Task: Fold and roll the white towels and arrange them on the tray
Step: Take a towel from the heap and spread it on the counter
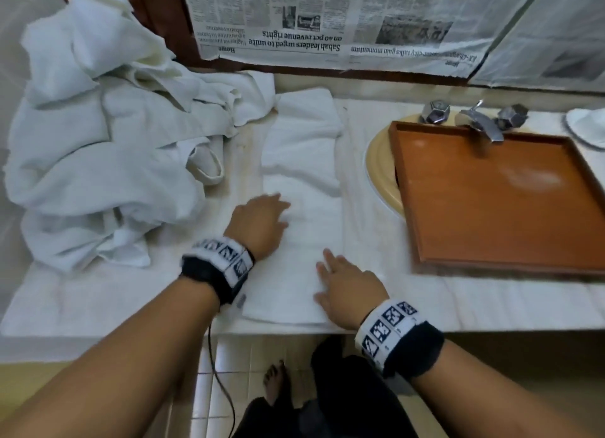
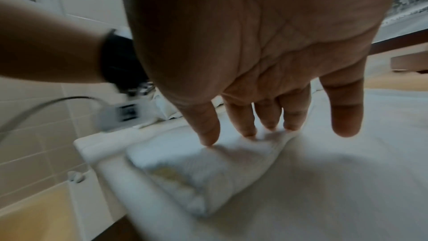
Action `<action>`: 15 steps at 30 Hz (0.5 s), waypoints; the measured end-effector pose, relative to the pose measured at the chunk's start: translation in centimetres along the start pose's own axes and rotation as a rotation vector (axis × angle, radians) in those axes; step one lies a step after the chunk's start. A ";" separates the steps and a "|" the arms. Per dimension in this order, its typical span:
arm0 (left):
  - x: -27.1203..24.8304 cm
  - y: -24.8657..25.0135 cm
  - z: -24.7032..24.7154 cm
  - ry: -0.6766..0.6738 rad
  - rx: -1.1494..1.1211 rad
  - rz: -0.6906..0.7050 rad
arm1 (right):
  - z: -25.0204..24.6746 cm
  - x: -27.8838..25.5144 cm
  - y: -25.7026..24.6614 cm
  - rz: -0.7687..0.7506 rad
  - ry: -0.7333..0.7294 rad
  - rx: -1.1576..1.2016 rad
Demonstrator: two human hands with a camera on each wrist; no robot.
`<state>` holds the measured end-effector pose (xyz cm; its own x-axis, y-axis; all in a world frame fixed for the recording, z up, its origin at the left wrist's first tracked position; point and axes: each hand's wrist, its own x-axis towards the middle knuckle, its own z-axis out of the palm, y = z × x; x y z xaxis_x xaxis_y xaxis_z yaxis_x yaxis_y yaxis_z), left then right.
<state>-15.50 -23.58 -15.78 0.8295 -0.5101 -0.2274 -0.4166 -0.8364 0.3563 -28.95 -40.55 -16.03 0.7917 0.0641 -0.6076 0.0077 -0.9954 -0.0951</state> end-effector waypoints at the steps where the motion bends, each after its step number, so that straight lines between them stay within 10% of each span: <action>1: -2.6 0.2 0.6 0.046 -0.076 0.020 | -0.4 0.6 -0.1 0.016 -0.005 -0.006; 9: -14.6 -2.4 7.6 -0.103 0.053 0.007 | -2.9 5.0 -0.1 0.108 0.050 -0.020; 15: -13.6 -2.1 6.7 0.046 -0.043 -0.027 | 0.7 3.2 -0.8 -0.019 0.419 -0.013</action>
<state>-28.40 -16.27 -19.47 0.8570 -0.4765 -0.1962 -0.3780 -0.8401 0.3890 -26.90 -39.48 -18.45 0.9713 0.0507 -0.2325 0.0301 -0.9954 -0.0913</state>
